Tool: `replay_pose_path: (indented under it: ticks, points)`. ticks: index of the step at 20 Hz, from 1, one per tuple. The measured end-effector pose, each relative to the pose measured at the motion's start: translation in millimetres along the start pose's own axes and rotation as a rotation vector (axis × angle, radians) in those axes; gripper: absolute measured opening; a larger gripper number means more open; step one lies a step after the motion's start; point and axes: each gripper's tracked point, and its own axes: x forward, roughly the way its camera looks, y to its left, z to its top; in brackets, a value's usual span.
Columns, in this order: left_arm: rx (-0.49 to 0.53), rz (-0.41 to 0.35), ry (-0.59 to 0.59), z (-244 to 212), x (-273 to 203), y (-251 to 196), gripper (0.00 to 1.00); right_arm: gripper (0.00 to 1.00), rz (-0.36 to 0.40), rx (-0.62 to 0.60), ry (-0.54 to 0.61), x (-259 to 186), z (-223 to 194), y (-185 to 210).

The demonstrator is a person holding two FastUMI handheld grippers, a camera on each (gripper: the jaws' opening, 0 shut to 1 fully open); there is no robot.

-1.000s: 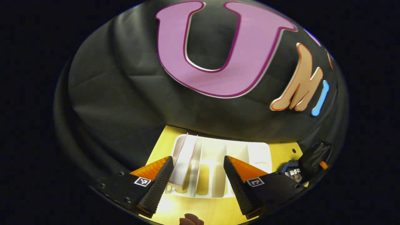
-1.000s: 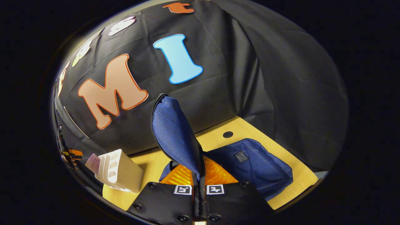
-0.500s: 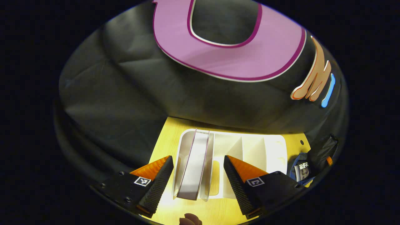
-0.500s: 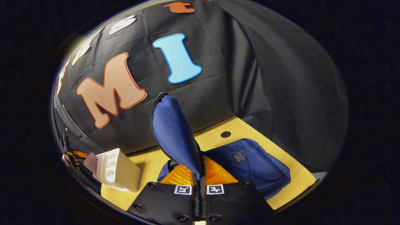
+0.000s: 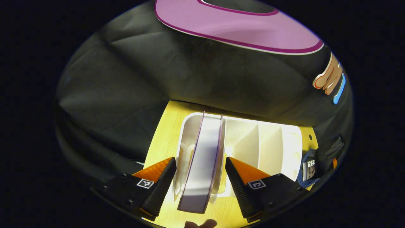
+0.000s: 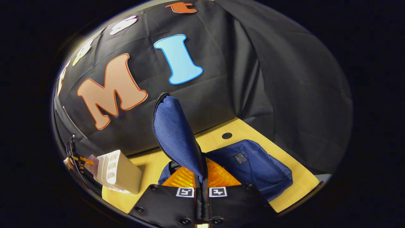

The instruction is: Open the schoolbag, grab two books from the bookshelf and put them into the schoolbag.

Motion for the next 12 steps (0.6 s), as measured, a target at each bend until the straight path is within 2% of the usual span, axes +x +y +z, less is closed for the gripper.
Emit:
replay_pose_path:
  ticks: [1,4,7,9,12]
  points:
    - [-0.001,-0.002,0.009,0,1,2,0.9,0.05,0.001,0.0,0.0,0,-1,0]
    - [0.004,0.015,0.067,-6,3,10,0.85,0.01,0.002,0.002,0.001,0,-1,0]
    - [0.029,0.081,0.124,-11,16,30,0.63,0.05,0.001,0.007,0.001,1,0,0]
    - [0.042,0.066,0.141,-15,8,19,0.4,0.01,0.002,0.007,0.002,1,-1,0]
    - [0.041,0.065,0.141,-15,9,17,0.36,0.03,0.002,0.009,0.004,1,0,0]
